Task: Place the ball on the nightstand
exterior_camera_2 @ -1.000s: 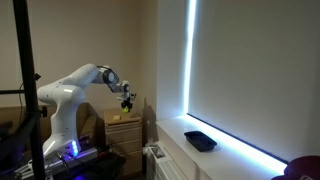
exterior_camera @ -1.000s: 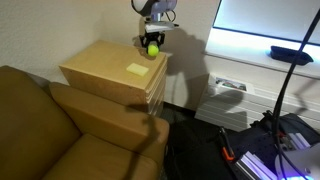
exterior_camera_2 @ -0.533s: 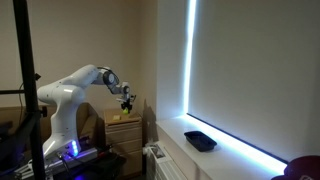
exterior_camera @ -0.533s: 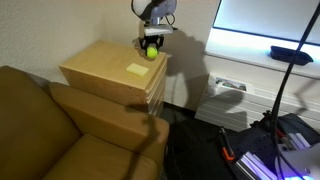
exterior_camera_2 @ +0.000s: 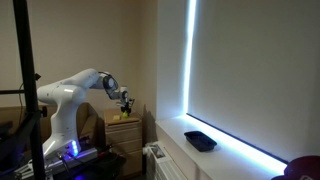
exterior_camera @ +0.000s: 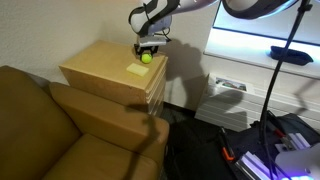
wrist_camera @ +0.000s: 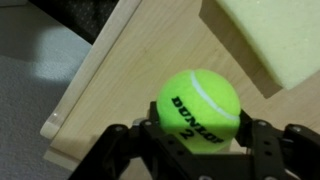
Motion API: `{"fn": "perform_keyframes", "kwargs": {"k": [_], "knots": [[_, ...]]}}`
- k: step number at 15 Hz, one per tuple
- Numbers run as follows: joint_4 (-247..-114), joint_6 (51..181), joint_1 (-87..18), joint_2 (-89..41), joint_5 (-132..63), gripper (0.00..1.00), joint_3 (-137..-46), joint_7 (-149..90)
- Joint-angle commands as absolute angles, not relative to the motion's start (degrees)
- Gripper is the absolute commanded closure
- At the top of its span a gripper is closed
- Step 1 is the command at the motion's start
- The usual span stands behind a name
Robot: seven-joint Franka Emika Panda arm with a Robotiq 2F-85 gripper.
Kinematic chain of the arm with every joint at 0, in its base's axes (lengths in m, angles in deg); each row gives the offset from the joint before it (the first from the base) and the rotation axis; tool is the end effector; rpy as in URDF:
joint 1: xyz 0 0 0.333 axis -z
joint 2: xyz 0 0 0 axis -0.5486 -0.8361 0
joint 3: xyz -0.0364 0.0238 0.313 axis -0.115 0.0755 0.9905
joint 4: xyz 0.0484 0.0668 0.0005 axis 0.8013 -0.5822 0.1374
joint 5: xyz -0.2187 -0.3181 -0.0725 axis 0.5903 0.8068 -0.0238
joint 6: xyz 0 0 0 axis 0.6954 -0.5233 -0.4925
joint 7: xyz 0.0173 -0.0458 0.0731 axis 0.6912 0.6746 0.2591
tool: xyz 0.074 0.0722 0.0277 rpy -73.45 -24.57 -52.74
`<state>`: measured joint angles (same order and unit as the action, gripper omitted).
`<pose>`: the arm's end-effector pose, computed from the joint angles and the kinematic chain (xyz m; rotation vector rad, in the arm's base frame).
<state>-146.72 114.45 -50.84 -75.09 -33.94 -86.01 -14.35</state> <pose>0.7452 0.2464 0.1285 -3.1159 -0.0194 -0.2119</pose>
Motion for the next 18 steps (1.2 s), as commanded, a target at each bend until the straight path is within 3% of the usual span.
{"fn": "perform_keyframes", "kwargs": {"k": [1, 2, 4, 10, 17, 18], "knots": [[-143.9, 114.7, -51.9, -77.4, -34.4, 0.58, -86.9, -13.6], [-143.9, 114.0, -52.0, -77.5, -34.5, 0.14, -87.0, -13.2], [-145.1, 113.5, -51.6, -76.6, -33.8, 0.03, -86.7, -12.9], [-149.3, 112.7, -50.1, -70.3, -34.5, 0.00, -87.4, -12.3], [-161.3, 121.1, -42.6, -55.7, -44.1, 0.00, -80.7, -15.8], [-151.6, 117.6, -45.5, -62.6, -42.3, 0.00, -83.5, -14.4]]}}
